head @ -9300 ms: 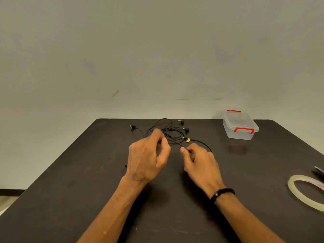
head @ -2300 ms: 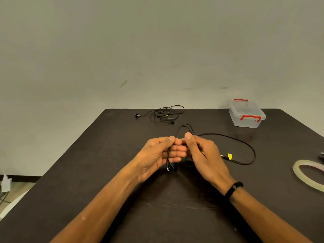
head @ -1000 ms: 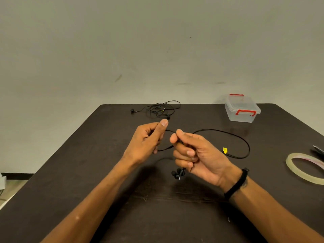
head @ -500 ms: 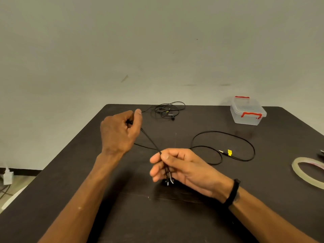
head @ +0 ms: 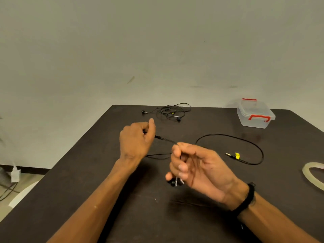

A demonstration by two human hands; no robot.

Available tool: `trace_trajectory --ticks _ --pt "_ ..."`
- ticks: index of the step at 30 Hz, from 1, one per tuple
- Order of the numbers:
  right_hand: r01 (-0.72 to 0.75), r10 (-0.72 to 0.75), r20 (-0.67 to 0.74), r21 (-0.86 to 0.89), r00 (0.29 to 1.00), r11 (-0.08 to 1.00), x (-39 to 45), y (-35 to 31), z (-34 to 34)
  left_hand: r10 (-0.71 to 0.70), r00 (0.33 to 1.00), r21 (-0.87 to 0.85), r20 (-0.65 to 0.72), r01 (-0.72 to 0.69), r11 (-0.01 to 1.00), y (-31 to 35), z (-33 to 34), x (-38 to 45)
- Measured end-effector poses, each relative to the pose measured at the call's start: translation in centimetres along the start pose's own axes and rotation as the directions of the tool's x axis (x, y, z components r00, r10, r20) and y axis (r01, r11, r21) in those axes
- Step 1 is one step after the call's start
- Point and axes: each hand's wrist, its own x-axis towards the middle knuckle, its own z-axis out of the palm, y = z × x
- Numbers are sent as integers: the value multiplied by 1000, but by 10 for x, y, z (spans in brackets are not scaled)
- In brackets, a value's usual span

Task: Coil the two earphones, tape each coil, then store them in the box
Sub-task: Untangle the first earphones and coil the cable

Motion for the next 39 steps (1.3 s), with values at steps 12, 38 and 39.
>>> trace_trajectory --ticks 12,38,39 --pt "410 -264 -517 191 814 892 -1 -37 -34 362 912 62 195 -379 923 54 30 -45" --pt "80 -484 -466 -654 741 752 5 -14 -48 537 814 -90 222 -532 842 58 10 -41" --pt "47 -469 -463 -673 752 738 5 -12 -47 541 814 -91 210 -535 840 57 9 -40"
